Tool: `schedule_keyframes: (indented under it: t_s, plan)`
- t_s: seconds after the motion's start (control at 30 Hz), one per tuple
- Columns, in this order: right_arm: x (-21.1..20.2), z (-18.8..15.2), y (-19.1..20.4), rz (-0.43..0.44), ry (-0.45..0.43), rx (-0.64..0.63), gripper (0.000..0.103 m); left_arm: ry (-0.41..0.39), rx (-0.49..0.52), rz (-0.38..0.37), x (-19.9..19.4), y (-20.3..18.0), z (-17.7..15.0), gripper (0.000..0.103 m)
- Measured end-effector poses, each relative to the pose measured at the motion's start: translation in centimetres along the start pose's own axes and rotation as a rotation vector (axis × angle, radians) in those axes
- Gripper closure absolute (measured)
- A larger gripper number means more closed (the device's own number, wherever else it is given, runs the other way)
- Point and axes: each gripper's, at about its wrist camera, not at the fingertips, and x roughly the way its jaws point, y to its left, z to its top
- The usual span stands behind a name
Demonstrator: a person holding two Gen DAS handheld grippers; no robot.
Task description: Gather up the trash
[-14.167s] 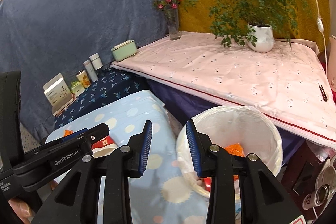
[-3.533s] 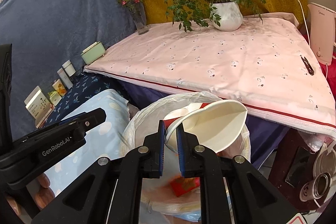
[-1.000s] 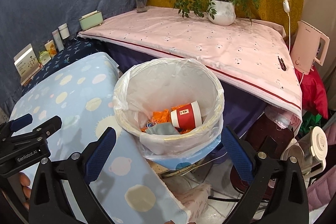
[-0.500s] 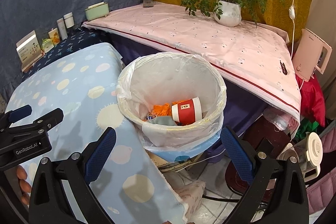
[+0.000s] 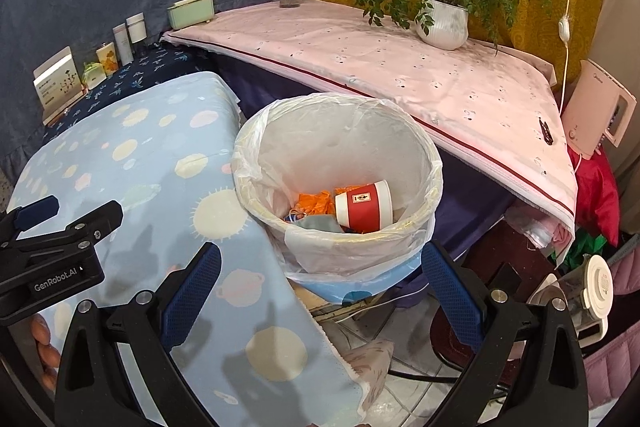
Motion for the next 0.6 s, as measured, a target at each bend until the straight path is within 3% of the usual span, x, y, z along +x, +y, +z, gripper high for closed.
schedule_keyframes:
  t_s: [0.6]
  plan:
    - [0.04, -0.41, 0.19, 0.002, 0.009, 0.007, 0.006, -0.009, 0.008, 0.003, -0.35, -0.16, -0.14, 0.007]
